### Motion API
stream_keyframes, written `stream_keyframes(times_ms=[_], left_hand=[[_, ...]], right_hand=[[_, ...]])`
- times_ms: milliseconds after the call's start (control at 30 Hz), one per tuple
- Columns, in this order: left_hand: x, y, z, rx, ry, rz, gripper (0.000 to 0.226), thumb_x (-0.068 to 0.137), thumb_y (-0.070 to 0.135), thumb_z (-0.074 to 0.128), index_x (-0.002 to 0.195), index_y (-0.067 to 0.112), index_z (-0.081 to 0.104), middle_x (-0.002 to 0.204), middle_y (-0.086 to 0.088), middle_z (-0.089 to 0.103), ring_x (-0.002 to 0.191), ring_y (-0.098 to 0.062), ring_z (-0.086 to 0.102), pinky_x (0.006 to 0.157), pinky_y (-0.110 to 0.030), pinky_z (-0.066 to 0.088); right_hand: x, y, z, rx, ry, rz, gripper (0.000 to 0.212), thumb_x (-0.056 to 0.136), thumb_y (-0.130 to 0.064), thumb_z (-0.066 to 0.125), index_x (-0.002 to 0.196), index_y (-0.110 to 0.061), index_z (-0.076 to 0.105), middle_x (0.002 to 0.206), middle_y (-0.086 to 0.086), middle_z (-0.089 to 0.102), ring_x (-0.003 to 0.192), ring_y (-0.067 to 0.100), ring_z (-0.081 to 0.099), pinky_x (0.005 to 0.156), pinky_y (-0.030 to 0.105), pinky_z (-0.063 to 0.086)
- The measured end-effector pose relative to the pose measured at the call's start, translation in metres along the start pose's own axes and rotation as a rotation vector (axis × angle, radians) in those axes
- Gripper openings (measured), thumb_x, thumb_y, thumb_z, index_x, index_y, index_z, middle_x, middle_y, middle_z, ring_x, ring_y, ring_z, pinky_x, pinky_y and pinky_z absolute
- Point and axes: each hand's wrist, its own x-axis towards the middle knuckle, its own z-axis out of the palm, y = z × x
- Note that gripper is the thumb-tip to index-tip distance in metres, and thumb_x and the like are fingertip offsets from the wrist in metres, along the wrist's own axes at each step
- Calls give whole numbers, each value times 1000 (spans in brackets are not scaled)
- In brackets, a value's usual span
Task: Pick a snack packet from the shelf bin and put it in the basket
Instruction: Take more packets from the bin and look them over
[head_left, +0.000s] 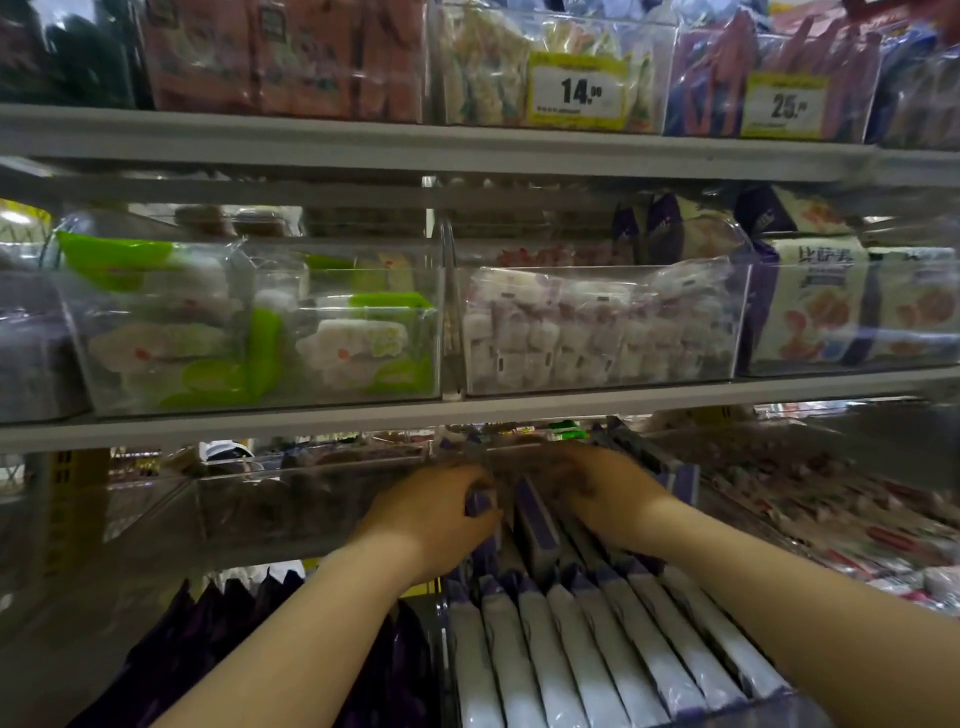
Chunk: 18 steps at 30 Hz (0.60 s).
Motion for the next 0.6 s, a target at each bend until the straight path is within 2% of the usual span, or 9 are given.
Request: stream_keyframes(times_ms=[67,133,200,267,300,367,433,600], left_hand=[[0,1,0,-3,24,-5,31,91,40,55,122,35,56,130,9,56,109,-15,57,92,-32,48],[0,2,1,-14,27,-3,35,94,38,53,128,37,53,138,10,50,112,-15,55,93,-29,46],[0,2,1,-16,20,-4,40,95,39,51,135,39,49,144,12,43,118,-15,52,97,-30,45],[-1,2,2,-21,16,-6,40,96,39,50,136,40,49,147,12,40,121,-14,50,100,-31,44],[-2,2,2,-24,15,-8,40,96,39,49,136,40,49,147,13,40,119,-14,51,100,-31,44],[-3,2,2,-28,15,-10,39,96,39,49,135,41,49,146,14,39,117,-13,52,100,-32,45],[-4,3,1,-26,15,-13,39,96,38,49,135,41,50,147,14,39,119,-13,51,102,-33,44],[-4,3,1,-30,19,-4,39,96,38,49,135,40,50,147,14,39,118,-13,52,99,-31,45]], right_hand=[[2,10,-4,-303,-61,43,34,94,-9,46,122,-16,66,125,8,66,115,25,59,97,34,47],[1,14,1,-413,-232,106,24,95,-19,49,108,-11,69,115,11,68,98,24,62,82,30,48],[-1,15,9,-380,-342,144,26,95,-30,55,104,-9,67,107,10,67,86,19,56,73,25,42],[-1,12,12,-326,-366,138,28,93,-35,58,102,-10,66,95,3,64,84,18,56,71,24,42],[0,12,10,-309,-374,133,25,93,-36,59,97,-12,66,86,-3,61,81,17,55,66,20,42],[3,9,5,-300,-404,152,20,90,-37,61,75,-24,57,70,-11,49,67,9,48,57,15,37],[7,6,3,-308,-440,205,30,87,-37,64,65,-29,45,65,-10,46,59,6,43,54,16,36],[4,4,14,-283,-390,243,36,82,-34,67,61,-25,40,60,-7,42,54,8,40,49,18,34]])
